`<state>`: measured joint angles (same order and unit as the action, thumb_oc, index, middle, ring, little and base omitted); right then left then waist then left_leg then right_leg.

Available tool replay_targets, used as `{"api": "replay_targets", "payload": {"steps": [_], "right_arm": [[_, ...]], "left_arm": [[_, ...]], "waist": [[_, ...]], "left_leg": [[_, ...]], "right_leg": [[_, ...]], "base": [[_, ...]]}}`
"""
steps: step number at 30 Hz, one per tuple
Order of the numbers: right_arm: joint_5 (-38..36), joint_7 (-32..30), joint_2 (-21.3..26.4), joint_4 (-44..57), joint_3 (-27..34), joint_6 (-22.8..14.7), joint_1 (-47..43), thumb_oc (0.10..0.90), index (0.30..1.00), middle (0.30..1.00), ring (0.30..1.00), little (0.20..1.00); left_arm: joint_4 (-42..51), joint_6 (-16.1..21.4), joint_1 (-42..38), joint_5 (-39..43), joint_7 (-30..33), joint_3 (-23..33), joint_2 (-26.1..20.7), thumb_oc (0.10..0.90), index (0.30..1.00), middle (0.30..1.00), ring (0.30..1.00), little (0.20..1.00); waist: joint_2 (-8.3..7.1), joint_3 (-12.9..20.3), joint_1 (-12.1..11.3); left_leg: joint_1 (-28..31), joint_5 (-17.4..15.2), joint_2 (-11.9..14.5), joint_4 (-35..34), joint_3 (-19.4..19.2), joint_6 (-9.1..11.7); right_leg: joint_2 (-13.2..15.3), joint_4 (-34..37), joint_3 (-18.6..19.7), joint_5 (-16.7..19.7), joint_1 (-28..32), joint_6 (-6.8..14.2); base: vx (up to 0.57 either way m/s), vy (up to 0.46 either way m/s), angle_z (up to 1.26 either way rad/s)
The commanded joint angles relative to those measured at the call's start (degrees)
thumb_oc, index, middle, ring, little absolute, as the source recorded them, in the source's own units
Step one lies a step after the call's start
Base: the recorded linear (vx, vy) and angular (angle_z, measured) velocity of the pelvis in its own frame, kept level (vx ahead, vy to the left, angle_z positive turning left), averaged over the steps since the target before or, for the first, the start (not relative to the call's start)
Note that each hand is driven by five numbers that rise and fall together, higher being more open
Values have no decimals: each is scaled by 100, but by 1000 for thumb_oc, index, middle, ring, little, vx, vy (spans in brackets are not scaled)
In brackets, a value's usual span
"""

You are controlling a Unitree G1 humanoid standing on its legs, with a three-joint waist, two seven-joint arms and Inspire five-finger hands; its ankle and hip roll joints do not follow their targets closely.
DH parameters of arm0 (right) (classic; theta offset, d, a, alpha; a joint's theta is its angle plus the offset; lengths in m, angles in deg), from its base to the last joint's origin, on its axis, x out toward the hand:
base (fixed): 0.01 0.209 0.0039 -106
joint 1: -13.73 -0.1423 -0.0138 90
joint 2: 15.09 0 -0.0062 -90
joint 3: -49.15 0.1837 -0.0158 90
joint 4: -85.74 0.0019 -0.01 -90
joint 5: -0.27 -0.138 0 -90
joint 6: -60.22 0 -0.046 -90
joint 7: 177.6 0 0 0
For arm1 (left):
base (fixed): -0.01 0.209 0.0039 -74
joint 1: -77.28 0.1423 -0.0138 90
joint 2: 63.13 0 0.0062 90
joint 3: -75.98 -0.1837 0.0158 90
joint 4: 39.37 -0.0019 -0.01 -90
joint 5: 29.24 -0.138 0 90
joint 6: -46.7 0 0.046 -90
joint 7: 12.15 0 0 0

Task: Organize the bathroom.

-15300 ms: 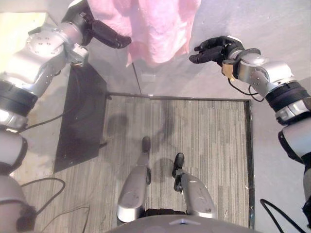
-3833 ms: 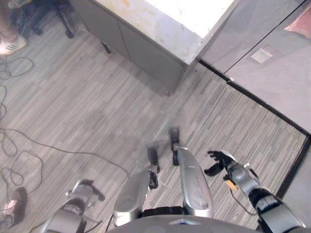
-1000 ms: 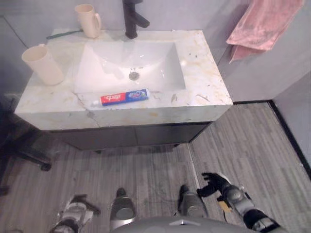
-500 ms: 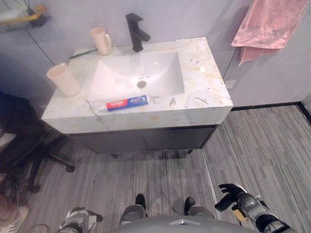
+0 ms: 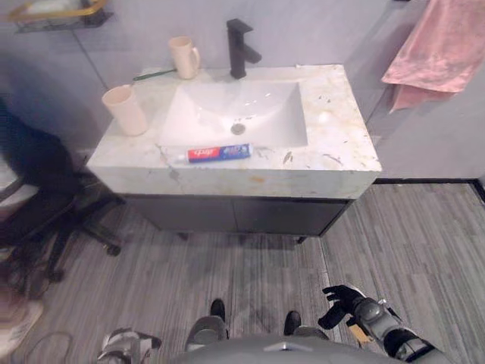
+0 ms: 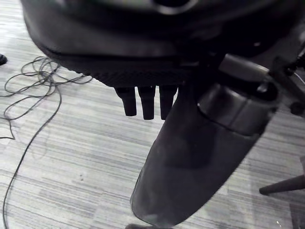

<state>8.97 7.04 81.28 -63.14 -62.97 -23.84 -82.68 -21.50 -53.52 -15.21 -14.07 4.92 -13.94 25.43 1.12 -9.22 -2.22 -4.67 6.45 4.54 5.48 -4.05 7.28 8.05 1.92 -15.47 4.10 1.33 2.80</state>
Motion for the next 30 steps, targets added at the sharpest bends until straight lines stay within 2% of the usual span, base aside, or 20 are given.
{"api": "replay_targets", "payload": {"steps": [1,5,12,16,17,18,19,23,25,26,28,29,30], "right_arm": [[-17,-168,153,109,-21,-49,-310,800,900,900,900,900],[-89,-227,64,4,7,-60,-318,800,900,900,900,900],[-140,-198,18,-17,94,-116,-205,800,900,900,900,900],[-168,-144,41,90,61,-78,-196,800,900,900,900,900],[-208,-153,50,167,30,-47,-179,800,900,900,900,900],[-260,-186,42,319,-6,33,-124,800,900,900,900,900],[-294,-201,34,373,-13,73,-103,800,900,900,900,900],[-308,-260,-125,309,4,59,42,800,900,900,900,900],[-316,-289,-175,215,-11,-11,119,800,900,900,900,900],[-340,-283,-183,201,-57,-5,172,800,900,900,900,900],[-338,-280,-188,198,-65,-5,173,800,900,900,900,900],[-347,-281,-173,232,-124,5,231,800,900,900,900,900],[-343,-279,-172,219,-157,-2,245,800,900,900,900,900]], "left_arm": [[63,-244,2,-337,198,-109,-413,800,900,900,900,900],[50,-311,-65,-404,154,-230,-509,800,900,900,900,900],[128,-247,90,-300,199,-184,-545,800,900,900,900,900],[338,191,119,299,651,84,-598,800,900,900,900,900],[582,566,112,754,1153,306,-698,800,900,900,900,900],[1163,979,114,1212,2053,681,-909,800,900,900,900,900],[1360,1214,110,1365,2461,820,-1012,800,900,900,900,900],[2876,2082,61,1208,4286,1651,-1480,800,900,900,900,900],[3545,2170,-14,863,4802,2006,-1744,800,900,900,900,900],[4119,2102,-136,465,5104,2274,-2074,800,900,900,900,900],[4172,2135,-137,371,5156,2301,-2107,800,900,900,900,900],[4689,1888,-302,82,5233,2488,-2511,800,900,900,900,900],[4922,1778,-407,-65,5234,2566,-2713,800,900,900,900,900]], "waist": [[-217,-64,182],[-160,-32,256],[-137,9,245],[-138,27,209],[-139,14,189],[-143,-4,161],[-148,-5,141],[-200,14,3],[-203,33,-29],[-201,85,-38],[-206,88,-35],[-192,137,-26],[-183,167,-17]], "left_leg": [[704,-1146,-435,132,-570,-583],[942,-1114,-503,-316,-656,-649],[998,-1112,-593,-327,-737,-686],[1001,-1132,-698,-387,-590,-732],[1001,-1137,-732,-410,-505,-749],[994,-1129,-752,-442,-435,-773],[979,-1121,-757,-448,-418,-782],[915,-1109,-759,-447,-350,-804],[926,-1105,-742,-472,-332,-797],[932,-1102,-725,-503,-343,-793],[936,-1102,-723,-505,-345,-792],[948,-1107,-704,-524,-374,-782],[961,-1112,-697,-530,-390,-781]], "right_leg": [[-187,-187,103,-296,-19,142],[-183,-116,47,-94,-189,265],[-160,34,10,-21,-73,302],[-191,81,86,-3,-63,306],[-200,75,129,-1,-79,316],[-210,67,164,0,-106,324],[-214,75,174,5,-113,324],[-227,109,170,-4,-103,314],[-243,127,156,-33,-57,304],[-262,146,153,-62,-39,288],[-264,146,152,-66,-35,286],[-283,164,146,-90,-10,278],[-291,172,149,-102,7,275]], "base": [[1,23,5],[-14,-8,41],[0,-2,9],[0,0,0],[0,0,0],[11,2,-4],[5,-19,-4],[8,-70,-3],[41,-89,0],[43,-68,0],[30,-42,0],[49,-54,-1],[59,-65,1]]}}
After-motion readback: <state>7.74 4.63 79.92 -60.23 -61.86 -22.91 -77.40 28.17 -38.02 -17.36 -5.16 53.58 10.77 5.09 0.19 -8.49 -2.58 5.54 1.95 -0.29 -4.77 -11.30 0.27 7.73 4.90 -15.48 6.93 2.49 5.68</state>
